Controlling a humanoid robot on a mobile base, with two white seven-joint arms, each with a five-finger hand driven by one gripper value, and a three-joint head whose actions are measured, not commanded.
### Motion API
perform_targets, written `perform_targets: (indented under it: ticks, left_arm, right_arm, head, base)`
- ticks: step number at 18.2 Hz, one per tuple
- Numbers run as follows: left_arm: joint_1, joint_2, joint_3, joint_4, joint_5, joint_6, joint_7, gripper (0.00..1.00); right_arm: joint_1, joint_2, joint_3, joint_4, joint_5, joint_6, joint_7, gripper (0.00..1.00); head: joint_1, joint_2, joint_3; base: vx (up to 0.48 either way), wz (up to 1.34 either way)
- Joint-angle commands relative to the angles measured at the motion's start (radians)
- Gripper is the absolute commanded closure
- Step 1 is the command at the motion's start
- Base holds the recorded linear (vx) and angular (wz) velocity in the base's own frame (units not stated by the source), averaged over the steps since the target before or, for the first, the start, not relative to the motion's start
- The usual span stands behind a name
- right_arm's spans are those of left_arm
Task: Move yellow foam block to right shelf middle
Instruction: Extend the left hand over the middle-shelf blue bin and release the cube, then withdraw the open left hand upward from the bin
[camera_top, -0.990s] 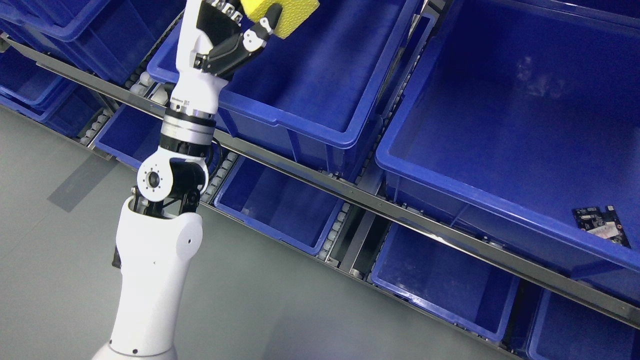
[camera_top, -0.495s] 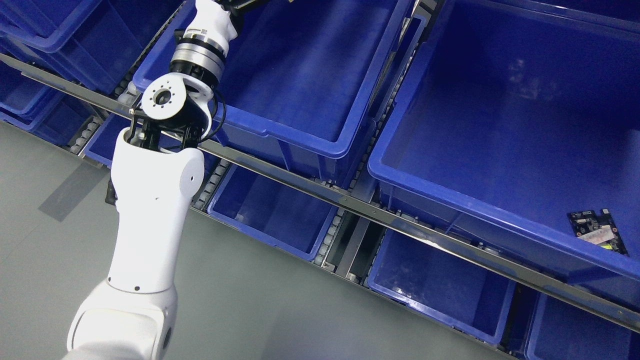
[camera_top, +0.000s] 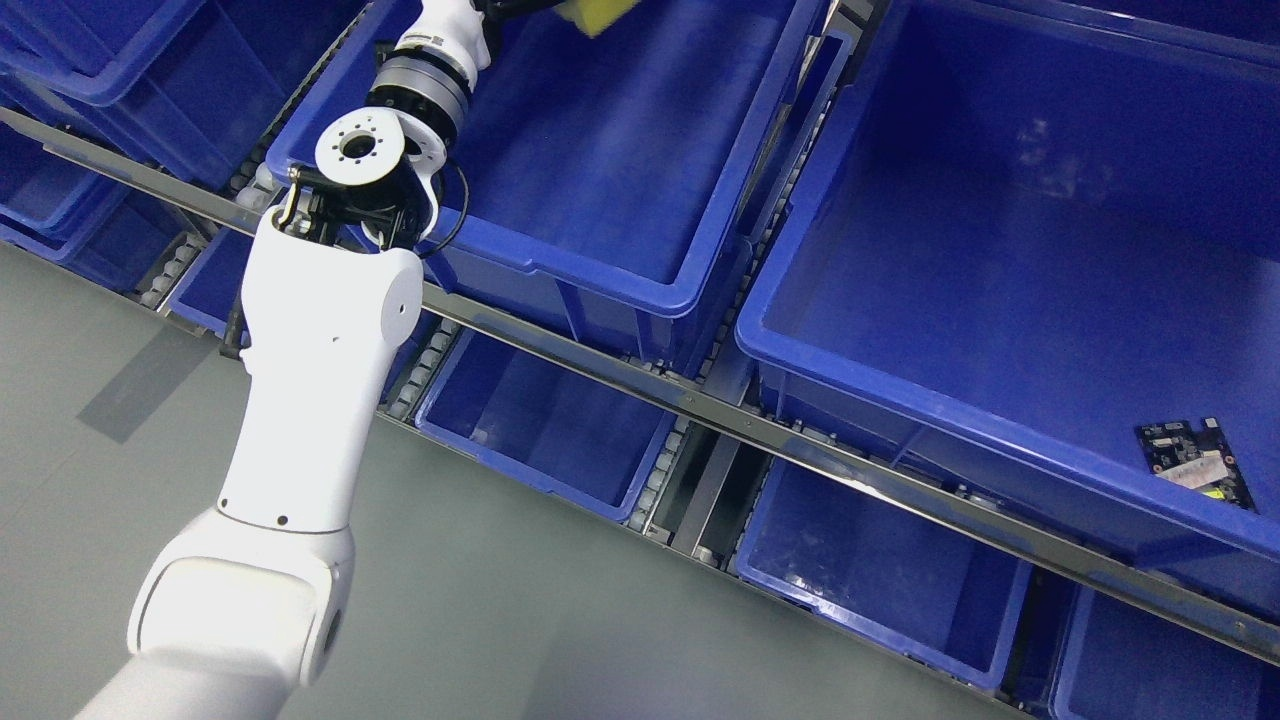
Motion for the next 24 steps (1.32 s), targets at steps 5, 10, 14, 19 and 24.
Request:
perform_targets:
  ticks: [5,10,14,19,24]
  left_arm:
    - [-0.006,0.017,-0.027,-0.090,-0.021,-0.052,-0.002,0.00]
    - [0.187,0.017,0.003,-0.346,-0.021,-0.234,-0.071,0.00]
    - [0.385,0.017,0.068,-0.433,-0.022,-0.433,-0.154,0.00]
    - [0.445,0.028,0.140,-0.433,-0.022,-0.518,-0.152,0.00]
    - [0.436,0.017,0.146,-0.434,-0.022,-0.431,-0.140,0.00]
  right_arm:
    - [-0.002,-0.017,0.000,-0.017,0.000,0.001,0.001,0.00]
    - [-0.002,-0.017,0.000,-0.017,0.000,0.001,0.001,0.00]
    - [-0.002,-0.017,0.000,-0.017,0.000,0.001,0.001,0.00]
    - [-0.002,-0.017,0.000,-0.017,0.000,0.001,0.001,0.00]
    - [-0.002,-0.017,0.000,-0.017,0.000,0.001,0.001,0.00]
  head:
    - [0.0000,0.000,0.000]
    - [0.0000,0.000,0.000]
    - [0.0000,0.000,0.000]
    - [0.0000,0.000,0.000]
    - [0.0000,0.000,0.000]
  base:
    - [0.000,0.00]
    - [0.002,0.00]
    - [0.003,0.00]
    - [0.000,0.00]
    - [0.000,0.00]
